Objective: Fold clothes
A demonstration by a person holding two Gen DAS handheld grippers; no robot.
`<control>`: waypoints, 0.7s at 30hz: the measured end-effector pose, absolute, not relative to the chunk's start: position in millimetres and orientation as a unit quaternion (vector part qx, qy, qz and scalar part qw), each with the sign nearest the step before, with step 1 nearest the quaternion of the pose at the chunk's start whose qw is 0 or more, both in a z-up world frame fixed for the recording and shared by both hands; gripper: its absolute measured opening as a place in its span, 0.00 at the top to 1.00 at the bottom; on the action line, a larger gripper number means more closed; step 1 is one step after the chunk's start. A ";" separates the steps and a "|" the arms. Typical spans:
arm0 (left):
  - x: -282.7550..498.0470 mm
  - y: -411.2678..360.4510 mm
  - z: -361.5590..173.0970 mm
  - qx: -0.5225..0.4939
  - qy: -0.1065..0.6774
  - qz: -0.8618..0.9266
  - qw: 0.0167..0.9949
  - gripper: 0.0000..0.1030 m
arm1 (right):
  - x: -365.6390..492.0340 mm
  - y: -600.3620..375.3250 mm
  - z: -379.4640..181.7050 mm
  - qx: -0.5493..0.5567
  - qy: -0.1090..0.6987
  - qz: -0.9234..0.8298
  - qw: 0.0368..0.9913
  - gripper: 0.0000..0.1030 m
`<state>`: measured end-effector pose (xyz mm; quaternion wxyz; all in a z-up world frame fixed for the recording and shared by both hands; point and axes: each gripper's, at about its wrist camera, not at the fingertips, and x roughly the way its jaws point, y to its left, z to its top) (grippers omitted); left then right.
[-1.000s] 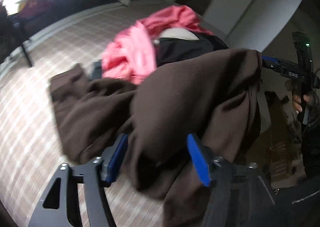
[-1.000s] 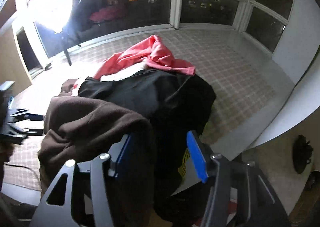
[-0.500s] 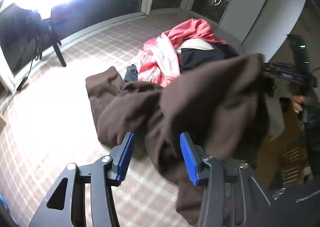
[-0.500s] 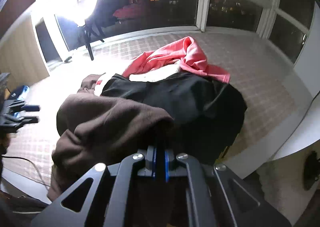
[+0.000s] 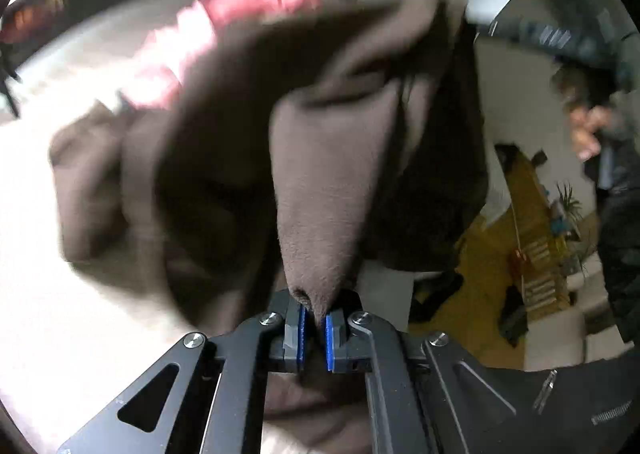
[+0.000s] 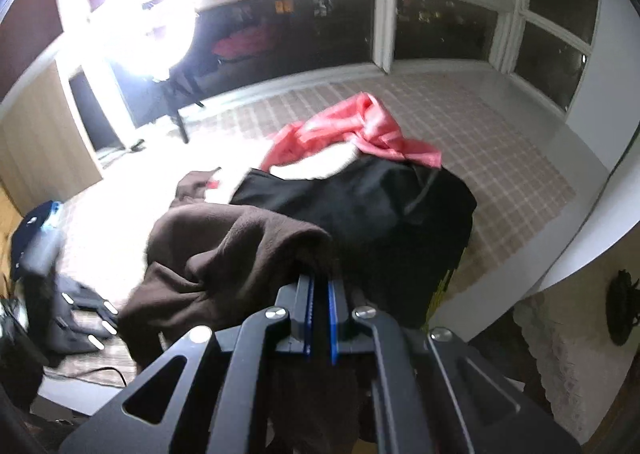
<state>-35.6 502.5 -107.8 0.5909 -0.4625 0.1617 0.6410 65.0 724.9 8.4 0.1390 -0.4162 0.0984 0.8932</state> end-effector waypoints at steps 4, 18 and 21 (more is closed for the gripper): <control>-61.5 389.4 -27.8 -0.410 0.132 0.717 0.548 0.94 | 70.9 664.5 26.1 -0.402 0.108 0.908 0.054 0.95; -33.7 16.8 -98.1 -0.570 0.139 0.795 0.152 0.82 | 6.1 454.7 -78.0 -0.549 0.130 0.809 -0.165 0.53; -21.8 -5.3 -117.3 -0.586 0.119 0.790 0.137 0.84 | -17.6 497.2 -75.4 -0.538 0.107 0.832 -0.080 0.50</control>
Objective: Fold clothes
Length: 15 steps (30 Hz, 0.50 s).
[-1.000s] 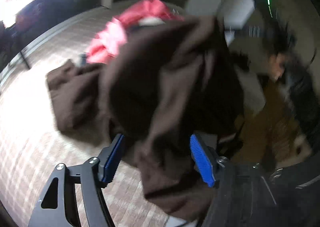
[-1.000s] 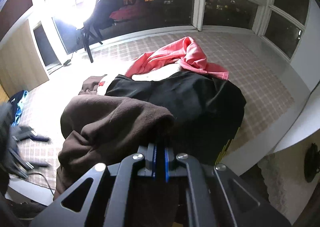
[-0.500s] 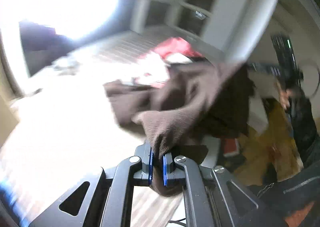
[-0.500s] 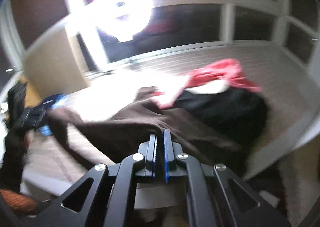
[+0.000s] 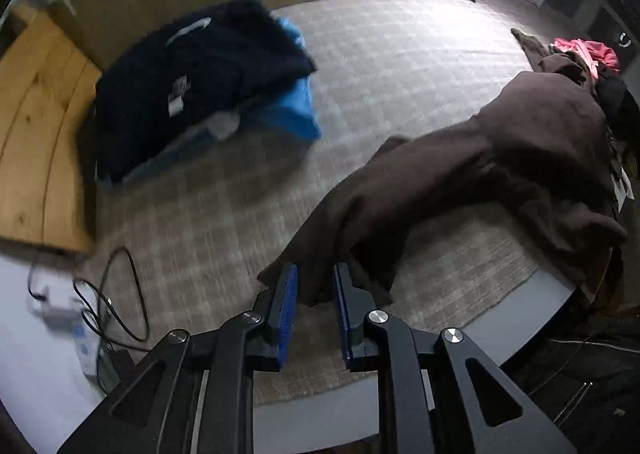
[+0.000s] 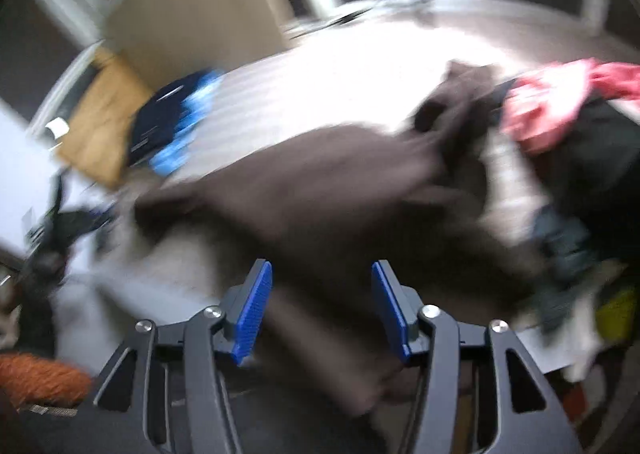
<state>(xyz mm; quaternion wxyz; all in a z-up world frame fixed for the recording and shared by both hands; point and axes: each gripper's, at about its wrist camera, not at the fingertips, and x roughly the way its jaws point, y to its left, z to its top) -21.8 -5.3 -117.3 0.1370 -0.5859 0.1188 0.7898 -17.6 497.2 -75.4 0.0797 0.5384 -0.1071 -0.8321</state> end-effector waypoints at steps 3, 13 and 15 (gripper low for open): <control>-30.7 8.1 -107.2 -0.570 0.093 0.801 0.159 0.76 | -61.8 537.5 -83.9 0.538 -0.100 -0.837 0.028 0.46; -77.1 118.7 -106.0 -0.535 0.088 0.798 0.262 0.66 | -202.8 574.4 -190.0 0.620 -0.176 -0.764 0.031 0.45; -87.8 146.4 -122.8 -0.545 0.100 0.783 0.281 0.66 | -208.1 572.9 -192.4 0.611 -0.178 -0.770 0.046 0.69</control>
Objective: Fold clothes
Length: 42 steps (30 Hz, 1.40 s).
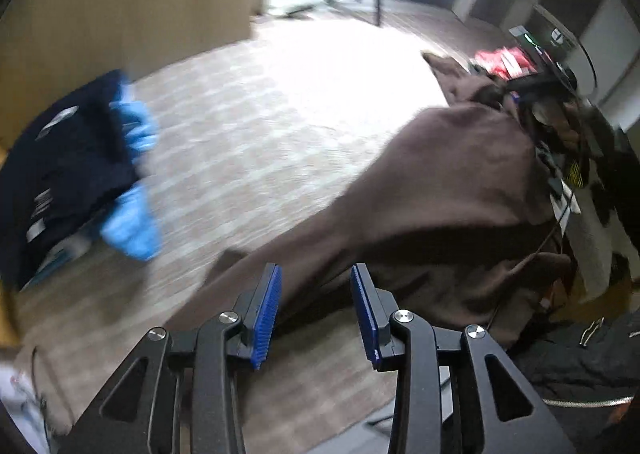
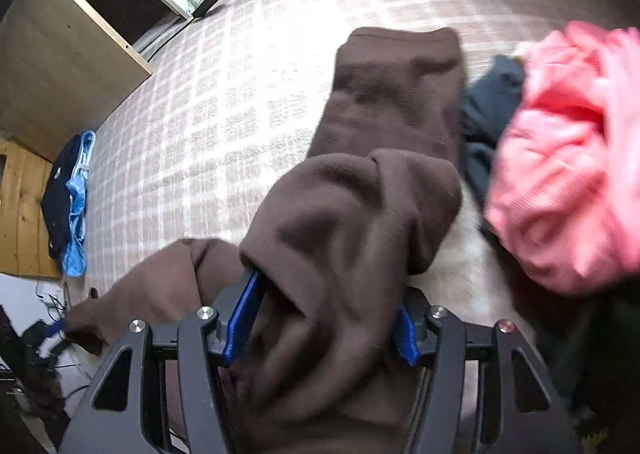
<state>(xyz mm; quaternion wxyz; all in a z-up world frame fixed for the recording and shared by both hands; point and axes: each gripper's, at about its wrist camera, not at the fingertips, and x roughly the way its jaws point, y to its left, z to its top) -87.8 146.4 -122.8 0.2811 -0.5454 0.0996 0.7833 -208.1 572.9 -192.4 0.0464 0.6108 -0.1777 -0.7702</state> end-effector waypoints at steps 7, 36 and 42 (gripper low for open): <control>-107.1 191.2 -154.1 -0.585 0.095 0.749 0.295 0.66 | -160.2 596.2 -72.6 0.479 -0.179 -0.854 0.092 0.90; -105.2 430.0 -184.8 -0.516 0.281 0.651 0.481 0.81 | -39.9 660.2 -88.5 0.502 -0.145 -0.851 -0.052 0.90; -108.2 367.7 -110.2 -0.516 0.175 0.667 0.508 0.94 | -39.7 664.9 -53.9 0.445 -0.184 -0.876 -0.034 0.91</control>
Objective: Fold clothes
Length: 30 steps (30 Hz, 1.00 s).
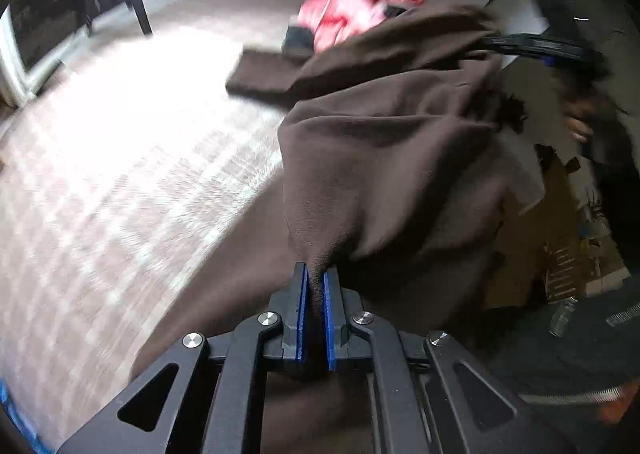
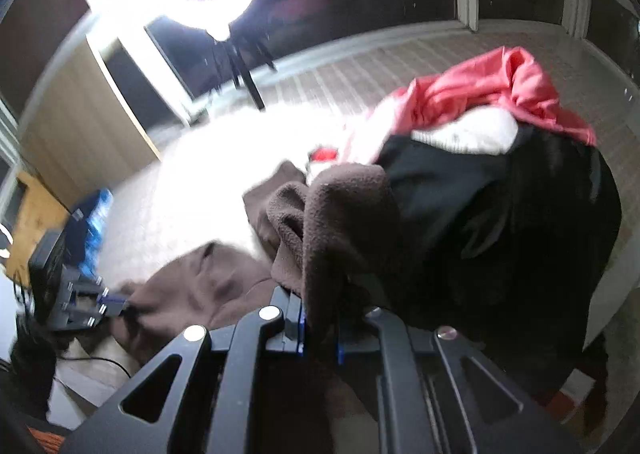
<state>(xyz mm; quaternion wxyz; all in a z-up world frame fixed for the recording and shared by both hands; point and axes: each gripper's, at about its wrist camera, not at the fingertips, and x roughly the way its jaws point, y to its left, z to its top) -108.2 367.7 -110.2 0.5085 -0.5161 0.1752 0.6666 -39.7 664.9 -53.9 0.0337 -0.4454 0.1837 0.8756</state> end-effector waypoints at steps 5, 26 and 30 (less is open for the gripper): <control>-88.8 295.8 -1.4 -0.436 0.158 0.743 0.483 1.00 | -54.5 646.4 18.7 -0.379 0.172 0.909 -0.014 0.91; -113.0 377.5 -129.6 -0.546 0.213 0.697 0.414 0.28 | 84.6 714.9 -124.5 -0.510 0.235 0.815 0.142 0.91; -111.7 428.4 -154.1 -0.543 0.264 0.661 0.446 0.28 | 94.9 720.2 -127.5 -0.509 0.247 0.812 0.142 0.91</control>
